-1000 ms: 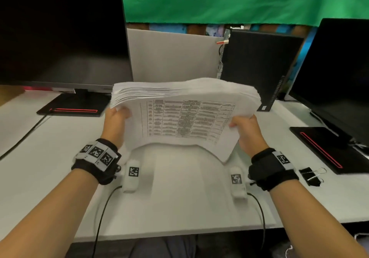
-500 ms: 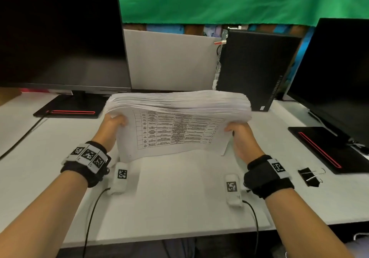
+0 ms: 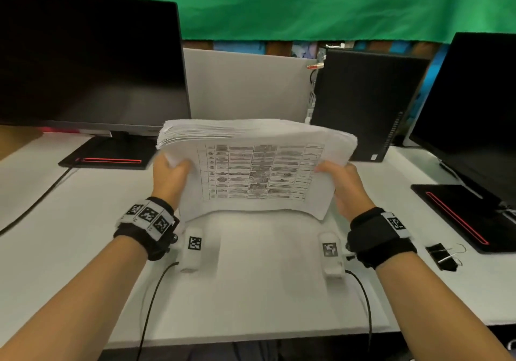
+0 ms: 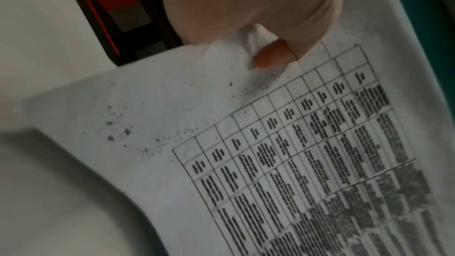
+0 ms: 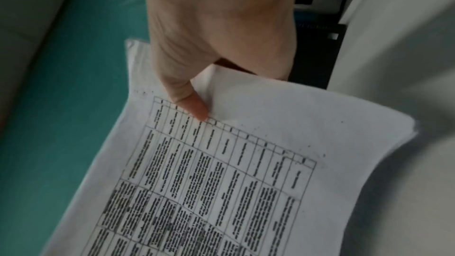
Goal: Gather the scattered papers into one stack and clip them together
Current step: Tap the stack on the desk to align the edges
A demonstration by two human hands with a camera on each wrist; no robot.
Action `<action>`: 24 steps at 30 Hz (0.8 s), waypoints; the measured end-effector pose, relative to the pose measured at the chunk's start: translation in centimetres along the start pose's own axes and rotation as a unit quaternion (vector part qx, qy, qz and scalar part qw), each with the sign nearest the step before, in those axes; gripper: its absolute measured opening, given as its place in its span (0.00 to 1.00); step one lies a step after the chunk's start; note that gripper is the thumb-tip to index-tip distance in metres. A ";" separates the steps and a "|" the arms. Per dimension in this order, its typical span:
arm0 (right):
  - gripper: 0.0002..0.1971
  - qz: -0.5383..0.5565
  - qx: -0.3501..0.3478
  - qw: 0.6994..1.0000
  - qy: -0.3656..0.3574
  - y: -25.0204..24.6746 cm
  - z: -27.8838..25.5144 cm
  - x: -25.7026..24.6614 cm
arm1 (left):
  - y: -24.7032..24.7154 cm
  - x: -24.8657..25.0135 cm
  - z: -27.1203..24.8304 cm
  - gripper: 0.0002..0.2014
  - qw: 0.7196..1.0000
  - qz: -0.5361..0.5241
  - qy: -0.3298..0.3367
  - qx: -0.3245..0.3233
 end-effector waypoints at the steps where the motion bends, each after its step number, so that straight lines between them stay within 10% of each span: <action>1: 0.14 0.011 -0.007 1.000 -0.006 -0.2 0.1 -0.6 | -0.2 0.6 0.1 0.18 1.000 -0.008 0.014 -0.002; 7: 0.19 -0.037 -0.097 0.994 0.028 -2.5 0.8 1.9 | -1.3 -0.2 -0.6 0.17 0.995 -0.005 -0.028 -0.098; 20: 0.19 -0.044 -0.122 0.991 0.035 -1.8 0.9 -1.5 | 0.6 1.7 1.1 0.09 0.999 -0.029 -0.041 -0.018; 24: 0.22 0.024 -0.102 0.991 0.088 -2.2 2.1 -3.4 | 0.4 3.3 2.9 0.16 0.973 0.009 -0.171 -0.156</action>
Point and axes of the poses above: each hand's wrist, its own z-axis towards the middle knuckle, its own y-axis out of the palm, x = y × z, the point moved 1 cm from there along z, towards the middle knuckle, and after that the axes turned 1 degree about y, right-handed, at the moved point
